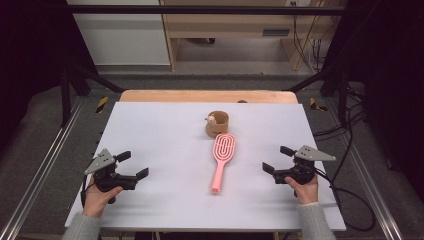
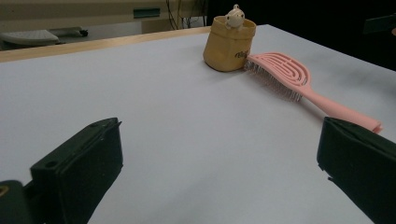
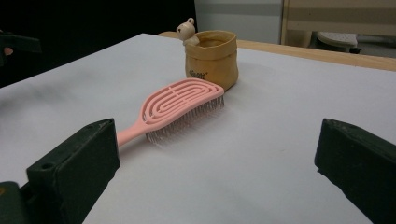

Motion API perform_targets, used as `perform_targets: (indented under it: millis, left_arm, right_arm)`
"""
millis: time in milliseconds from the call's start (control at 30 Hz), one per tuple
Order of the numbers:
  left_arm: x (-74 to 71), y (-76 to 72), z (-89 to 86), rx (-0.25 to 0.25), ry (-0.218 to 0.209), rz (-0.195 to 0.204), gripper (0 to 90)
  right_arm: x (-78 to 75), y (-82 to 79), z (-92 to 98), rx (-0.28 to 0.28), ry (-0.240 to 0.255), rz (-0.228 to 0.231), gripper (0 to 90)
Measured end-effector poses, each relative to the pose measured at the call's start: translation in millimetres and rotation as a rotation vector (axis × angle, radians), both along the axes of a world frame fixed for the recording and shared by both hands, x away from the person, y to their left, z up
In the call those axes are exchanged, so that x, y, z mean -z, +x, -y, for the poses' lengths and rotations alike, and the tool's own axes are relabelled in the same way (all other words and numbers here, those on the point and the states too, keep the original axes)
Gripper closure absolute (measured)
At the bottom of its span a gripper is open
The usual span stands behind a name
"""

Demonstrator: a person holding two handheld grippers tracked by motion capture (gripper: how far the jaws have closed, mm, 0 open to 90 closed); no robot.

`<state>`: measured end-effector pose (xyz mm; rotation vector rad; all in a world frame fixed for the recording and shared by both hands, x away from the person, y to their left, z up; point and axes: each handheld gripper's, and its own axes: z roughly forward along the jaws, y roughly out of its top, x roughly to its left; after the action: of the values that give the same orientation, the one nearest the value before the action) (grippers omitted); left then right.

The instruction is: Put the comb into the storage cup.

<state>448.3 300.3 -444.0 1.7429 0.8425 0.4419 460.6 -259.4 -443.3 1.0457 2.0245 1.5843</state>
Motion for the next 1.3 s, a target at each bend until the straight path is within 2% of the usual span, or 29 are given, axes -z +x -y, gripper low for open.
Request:
perform_targets:
  millis: [267, 567, 1000, 1233, 1300]
  left_arm:
    - [1.0, 0.0, -0.2, -0.006, 0.002, -0.001, 0.1]
    - [2.3, 0.6, -1.4, -0.007, 0.003, -0.003, 0.2]
    - [3.1, 1.3, -1.7, -0.010, 0.004, -0.005, 0.2]
    - [3.8, 1.7, -1.6, -0.011, 0.007, -0.008, 0.2]
    - [4.1, 1.8, -1.7, -0.011, 0.007, -0.008, 0.2]
  right_arm:
    - [-0.6, -0.4, 0.0, -0.001, 0.002, -0.003, 0.4]
    - [-4.3, -0.6, -6.4, -0.010, -0.019, -0.008, 1.3]
    - [-13.9, -1.8, -27.9, -0.010, -0.050, -0.027, 9.4]
    - [-18.9, -2.9, -42.1, -0.028, -0.064, -0.032, 15.9]
    - [-19.8, -2.6, -46.0, -0.038, -0.068, -0.047, 18.8]
